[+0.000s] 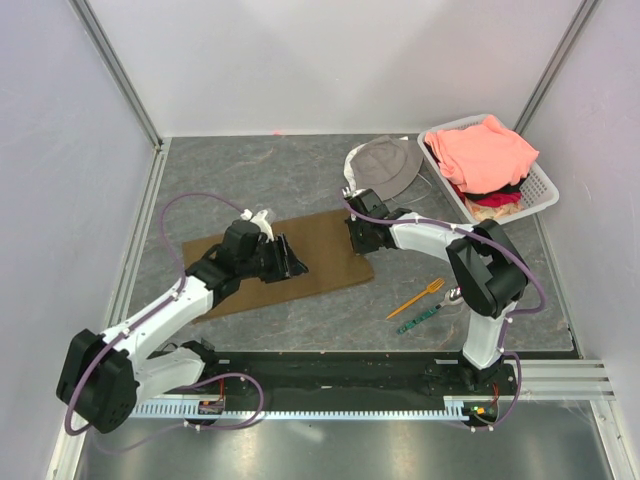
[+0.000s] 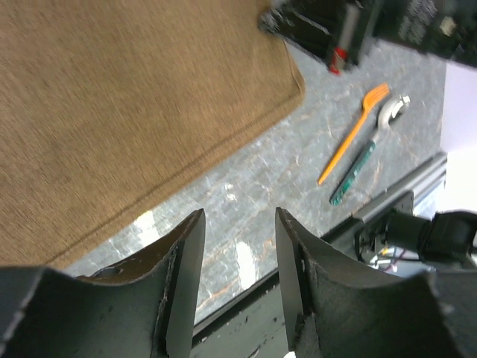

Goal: Fold the napkin into a case and place the utensils inside
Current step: Pick up the rectangle-folded napkin from the center of the board.

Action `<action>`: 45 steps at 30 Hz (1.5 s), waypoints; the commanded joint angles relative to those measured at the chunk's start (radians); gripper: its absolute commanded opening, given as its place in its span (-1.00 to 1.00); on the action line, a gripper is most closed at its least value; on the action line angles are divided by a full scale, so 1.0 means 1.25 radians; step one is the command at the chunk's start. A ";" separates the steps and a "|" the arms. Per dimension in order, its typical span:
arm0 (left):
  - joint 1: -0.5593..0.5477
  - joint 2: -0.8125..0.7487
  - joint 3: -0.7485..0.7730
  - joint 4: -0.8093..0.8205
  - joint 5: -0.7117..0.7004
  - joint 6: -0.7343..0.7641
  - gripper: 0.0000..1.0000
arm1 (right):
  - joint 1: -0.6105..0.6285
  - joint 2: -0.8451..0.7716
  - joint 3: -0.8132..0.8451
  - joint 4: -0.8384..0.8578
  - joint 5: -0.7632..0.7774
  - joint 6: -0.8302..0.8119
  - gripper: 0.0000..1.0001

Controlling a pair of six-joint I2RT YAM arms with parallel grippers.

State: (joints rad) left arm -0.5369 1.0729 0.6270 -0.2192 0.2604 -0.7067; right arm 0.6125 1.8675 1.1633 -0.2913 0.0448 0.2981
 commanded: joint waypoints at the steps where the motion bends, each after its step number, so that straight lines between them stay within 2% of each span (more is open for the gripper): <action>1: 0.032 0.055 0.057 0.005 -0.027 -0.027 -0.02 | 0.003 -0.054 0.047 -0.020 -0.025 -0.013 -1.00; 13: 0.142 0.170 0.108 -0.004 0.015 0.013 -0.07 | -0.033 -0.113 0.059 -0.066 -0.001 -0.021 -1.00; 31: 0.146 0.289 0.095 0.062 0.060 0.006 -0.11 | -0.116 -0.302 -0.061 -0.104 0.059 -0.004 -1.00; 40: 0.144 0.272 0.079 0.082 0.067 -0.005 -0.13 | -0.127 -0.360 -0.057 -0.157 0.110 -0.030 -1.00; 45: 0.179 0.225 0.042 0.075 0.065 -0.013 -0.13 | -0.102 -0.359 -0.031 -0.161 0.105 -0.040 -1.00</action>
State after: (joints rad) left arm -0.3470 1.4277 0.7212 -0.1513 0.3325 -0.7101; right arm 0.4568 1.4425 1.0821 -0.4805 0.1528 0.2722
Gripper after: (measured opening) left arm 0.437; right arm 0.011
